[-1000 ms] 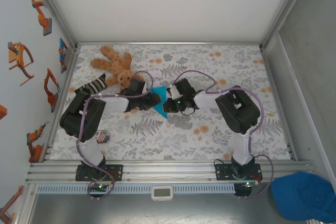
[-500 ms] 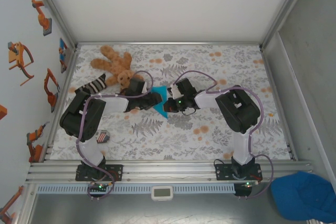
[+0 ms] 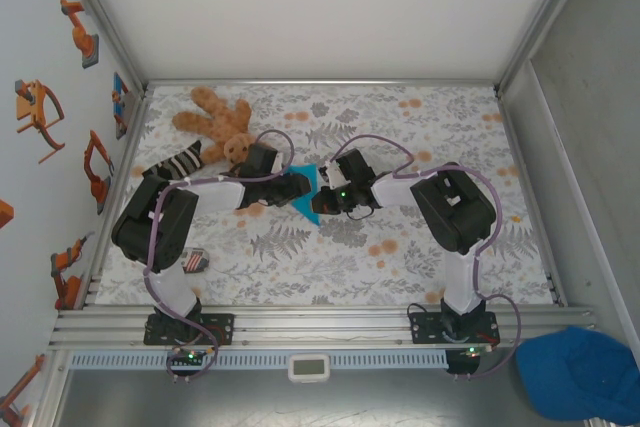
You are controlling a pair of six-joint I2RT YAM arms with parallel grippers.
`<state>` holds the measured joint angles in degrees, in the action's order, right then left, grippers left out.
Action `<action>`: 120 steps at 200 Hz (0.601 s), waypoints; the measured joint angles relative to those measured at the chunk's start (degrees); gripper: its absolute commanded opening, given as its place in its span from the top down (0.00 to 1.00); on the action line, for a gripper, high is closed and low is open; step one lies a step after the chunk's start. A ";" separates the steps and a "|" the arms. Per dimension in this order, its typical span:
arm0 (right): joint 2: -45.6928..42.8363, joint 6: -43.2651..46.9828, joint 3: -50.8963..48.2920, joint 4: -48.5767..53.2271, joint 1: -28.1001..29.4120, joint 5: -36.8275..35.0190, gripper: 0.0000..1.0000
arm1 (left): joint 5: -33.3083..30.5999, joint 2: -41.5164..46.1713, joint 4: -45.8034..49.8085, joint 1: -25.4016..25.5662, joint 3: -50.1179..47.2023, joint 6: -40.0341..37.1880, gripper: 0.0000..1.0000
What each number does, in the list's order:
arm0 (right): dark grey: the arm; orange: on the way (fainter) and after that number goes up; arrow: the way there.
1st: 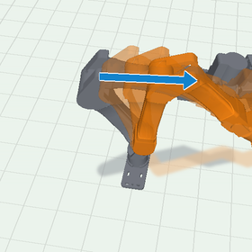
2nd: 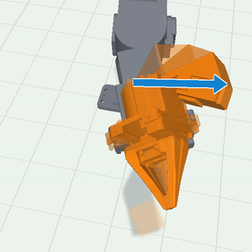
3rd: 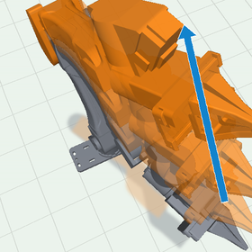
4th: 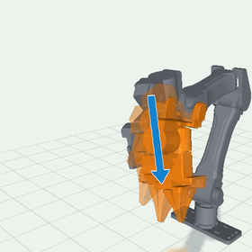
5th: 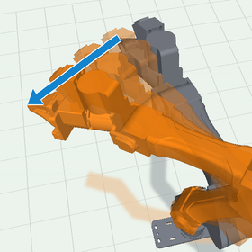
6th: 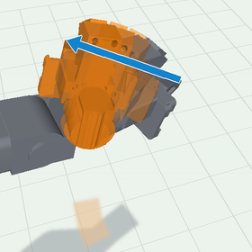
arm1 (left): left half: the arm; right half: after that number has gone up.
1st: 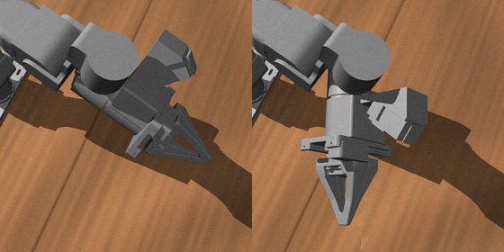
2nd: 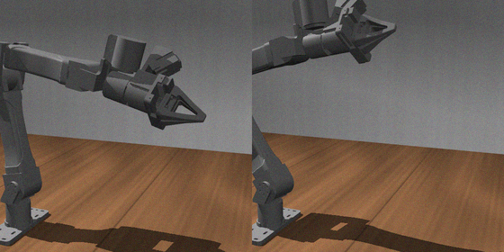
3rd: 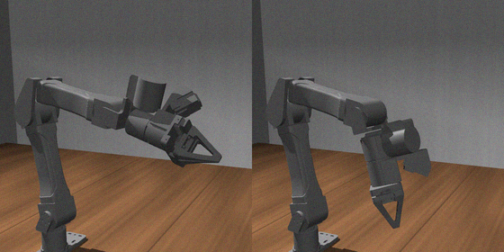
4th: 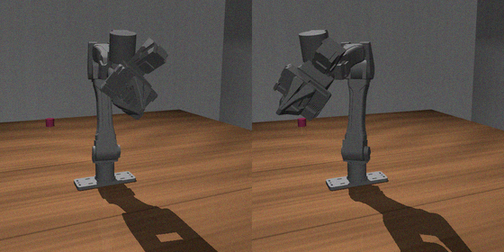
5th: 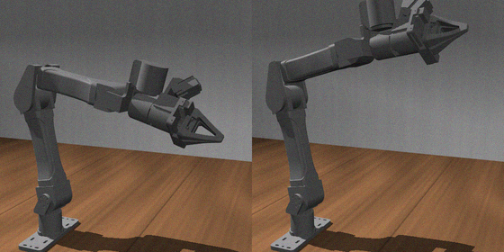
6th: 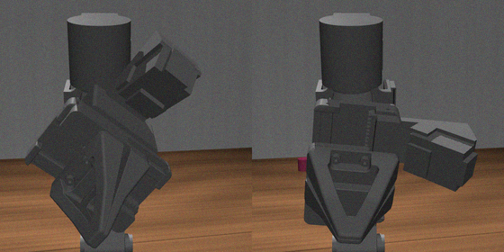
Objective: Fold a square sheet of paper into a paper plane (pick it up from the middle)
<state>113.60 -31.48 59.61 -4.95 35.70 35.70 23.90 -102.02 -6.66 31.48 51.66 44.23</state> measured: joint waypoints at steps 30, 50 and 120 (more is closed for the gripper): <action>0.00 0.00 0.00 -0.04 0.00 0.11 0.98 | 0.15 -0.59 -0.66 0.00 0.00 0.00 0.57; 0.00 0.00 0.00 -0.04 -0.02 0.13 0.98 | 0.15 -1.79 -0.63 0.00 0.00 0.00 0.57; 0.00 -0.22 -0.59 -1.05 -0.35 0.83 0.91 | -0.52 -3.37 0.13 0.00 0.98 0.07 0.60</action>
<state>113.60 -31.70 59.02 -6.00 35.35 36.53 23.38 -105.38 -6.52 31.48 52.64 44.29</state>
